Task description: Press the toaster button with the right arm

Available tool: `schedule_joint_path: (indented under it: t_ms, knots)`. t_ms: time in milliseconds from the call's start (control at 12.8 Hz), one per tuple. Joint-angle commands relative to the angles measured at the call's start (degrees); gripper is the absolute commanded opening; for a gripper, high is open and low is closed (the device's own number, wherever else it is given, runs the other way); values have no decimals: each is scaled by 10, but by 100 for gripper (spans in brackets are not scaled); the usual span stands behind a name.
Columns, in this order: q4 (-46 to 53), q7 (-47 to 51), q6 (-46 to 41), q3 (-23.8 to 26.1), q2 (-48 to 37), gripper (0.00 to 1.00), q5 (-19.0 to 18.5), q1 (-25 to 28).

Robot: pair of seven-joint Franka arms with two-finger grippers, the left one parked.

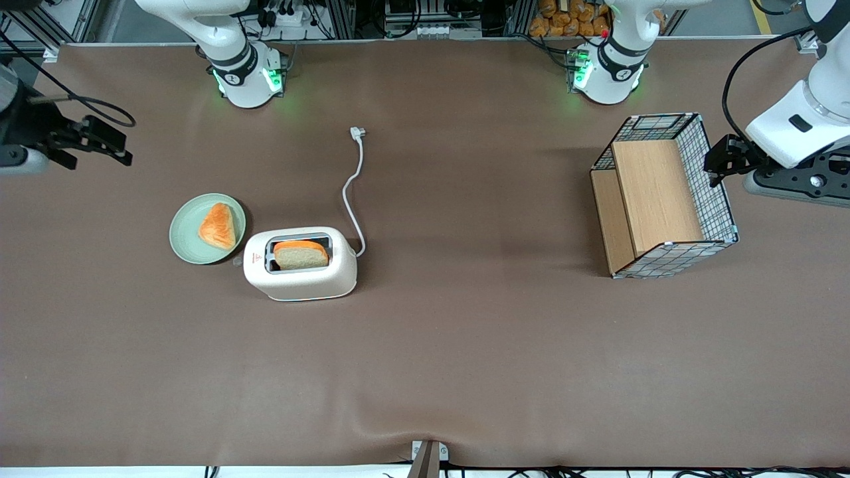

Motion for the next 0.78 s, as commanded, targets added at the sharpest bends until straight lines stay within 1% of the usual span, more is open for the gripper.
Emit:
schedule_joint_path:
  t_ms: [0,156,312,391,547,625,703]
  knots:
    - [-33,1,29,7,2,100,12,-9]
    - [-96,0,92,7,4,100,45,-10]
    - [-144,0,156,8,17,100,66,-10]
    - [-159,0,181,8,23,86,78,-9]
    - [-172,-5,211,8,43,49,105,-7]
    - [-178,-8,227,8,51,33,118,-6]
    - [-180,-8,244,8,59,19,121,-2]
